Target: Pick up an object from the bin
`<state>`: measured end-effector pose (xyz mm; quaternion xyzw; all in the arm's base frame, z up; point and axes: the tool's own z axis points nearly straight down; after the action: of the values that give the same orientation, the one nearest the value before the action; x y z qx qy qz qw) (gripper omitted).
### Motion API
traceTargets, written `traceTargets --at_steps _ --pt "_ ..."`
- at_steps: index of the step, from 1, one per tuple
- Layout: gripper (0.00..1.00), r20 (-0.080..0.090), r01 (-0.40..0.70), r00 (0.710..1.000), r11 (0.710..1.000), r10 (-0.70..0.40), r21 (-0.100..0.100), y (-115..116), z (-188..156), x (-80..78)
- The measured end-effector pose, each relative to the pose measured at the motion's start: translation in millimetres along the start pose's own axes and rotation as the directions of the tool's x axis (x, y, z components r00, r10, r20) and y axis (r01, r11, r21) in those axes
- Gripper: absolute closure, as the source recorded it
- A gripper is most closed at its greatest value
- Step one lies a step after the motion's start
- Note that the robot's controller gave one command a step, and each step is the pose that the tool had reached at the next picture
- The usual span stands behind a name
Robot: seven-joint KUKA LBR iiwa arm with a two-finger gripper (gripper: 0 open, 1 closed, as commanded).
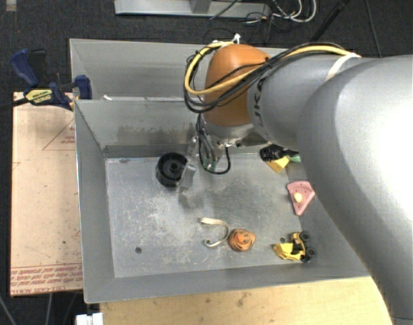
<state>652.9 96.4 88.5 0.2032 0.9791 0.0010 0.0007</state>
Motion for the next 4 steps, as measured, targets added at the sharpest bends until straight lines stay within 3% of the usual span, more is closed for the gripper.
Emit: traceTargets --at_steps 1,2,3,4 --pt "0.0 0.001 0.003 1.0 1.0 -0.003 0.0 1 11 6.9" --pt "1.0 0.002 -0.135 0.991 0.991 0.135 -0.001 24 16 20.2" --pt "1.0 0.002 -0.135 0.991 0.991 0.135 -0.001 24 16 20.2" --pt "1.0 0.002 -0.095 0.995 0.995 0.095 -0.003 3 16 16.2"
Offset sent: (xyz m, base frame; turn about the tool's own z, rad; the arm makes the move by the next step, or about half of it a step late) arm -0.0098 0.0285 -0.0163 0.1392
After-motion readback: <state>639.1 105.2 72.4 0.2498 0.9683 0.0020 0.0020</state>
